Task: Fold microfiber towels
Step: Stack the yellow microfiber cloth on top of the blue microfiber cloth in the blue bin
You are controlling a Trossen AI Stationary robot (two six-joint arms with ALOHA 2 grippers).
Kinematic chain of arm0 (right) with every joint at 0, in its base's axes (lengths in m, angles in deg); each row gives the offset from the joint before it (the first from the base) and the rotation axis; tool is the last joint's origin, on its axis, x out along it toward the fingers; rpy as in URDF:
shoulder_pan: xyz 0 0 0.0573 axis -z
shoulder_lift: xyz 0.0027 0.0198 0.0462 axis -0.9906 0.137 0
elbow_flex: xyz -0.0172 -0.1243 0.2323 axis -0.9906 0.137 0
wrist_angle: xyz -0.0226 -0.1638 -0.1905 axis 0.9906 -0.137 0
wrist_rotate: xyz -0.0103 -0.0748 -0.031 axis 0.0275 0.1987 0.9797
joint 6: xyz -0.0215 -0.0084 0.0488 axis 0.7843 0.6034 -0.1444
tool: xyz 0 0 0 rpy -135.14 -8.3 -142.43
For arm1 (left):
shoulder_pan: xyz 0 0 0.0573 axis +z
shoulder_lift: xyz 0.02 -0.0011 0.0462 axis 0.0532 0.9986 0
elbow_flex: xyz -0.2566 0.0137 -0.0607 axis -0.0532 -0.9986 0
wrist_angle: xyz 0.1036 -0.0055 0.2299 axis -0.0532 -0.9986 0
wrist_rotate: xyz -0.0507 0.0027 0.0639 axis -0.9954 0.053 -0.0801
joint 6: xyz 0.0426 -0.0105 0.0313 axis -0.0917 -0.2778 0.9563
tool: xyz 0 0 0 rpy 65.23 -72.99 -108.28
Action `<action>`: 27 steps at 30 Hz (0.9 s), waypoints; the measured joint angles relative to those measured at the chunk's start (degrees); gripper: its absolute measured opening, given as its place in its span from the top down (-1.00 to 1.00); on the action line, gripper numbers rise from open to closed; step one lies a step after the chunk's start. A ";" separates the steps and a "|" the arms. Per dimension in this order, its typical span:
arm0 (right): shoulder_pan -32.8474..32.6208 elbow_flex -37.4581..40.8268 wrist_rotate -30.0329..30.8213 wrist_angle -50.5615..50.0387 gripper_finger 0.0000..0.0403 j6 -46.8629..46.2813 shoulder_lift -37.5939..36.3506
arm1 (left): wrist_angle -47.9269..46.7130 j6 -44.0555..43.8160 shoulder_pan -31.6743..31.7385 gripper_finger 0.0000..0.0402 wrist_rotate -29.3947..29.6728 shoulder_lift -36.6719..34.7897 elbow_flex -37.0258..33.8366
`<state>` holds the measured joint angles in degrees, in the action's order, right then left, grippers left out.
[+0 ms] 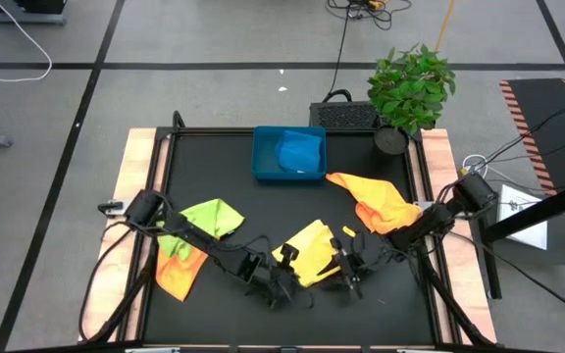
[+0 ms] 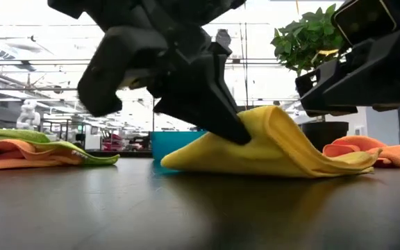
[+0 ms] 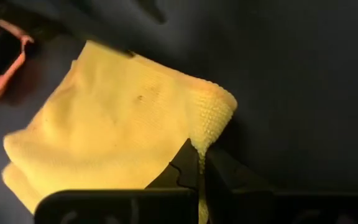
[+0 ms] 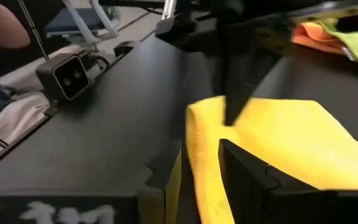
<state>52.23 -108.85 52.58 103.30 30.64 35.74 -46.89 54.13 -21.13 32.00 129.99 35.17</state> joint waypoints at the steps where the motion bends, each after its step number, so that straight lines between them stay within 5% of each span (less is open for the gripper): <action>1: -0.20 0.00 -0.17 1.21 0.46 0.01 0.69 | -0.31 -0.86 0.45 0.97 -0.78 -0.33 0.00; 6: -0.25 -0.11 -0.86 3.01 0.13 1.31 3.81 | -0.49 -3.79 2.16 0.97 -3.29 -0.54 0.09; 15: -0.23 -5.43 8.10 1.61 -0.46 5.81 9.36 | -0.50 -7.25 3.94 0.96 -5.76 -0.54 0.11; 27: -0.39 -12.98 11.77 -10.71 -0.41 3.50 13.16 | -0.56 -9.33 4.63 0.98 -5.74 -0.54 0.12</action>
<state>51.84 -121.84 64.35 92.59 34.15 48.90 -47.45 44.80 -16.50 26.26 129.45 35.30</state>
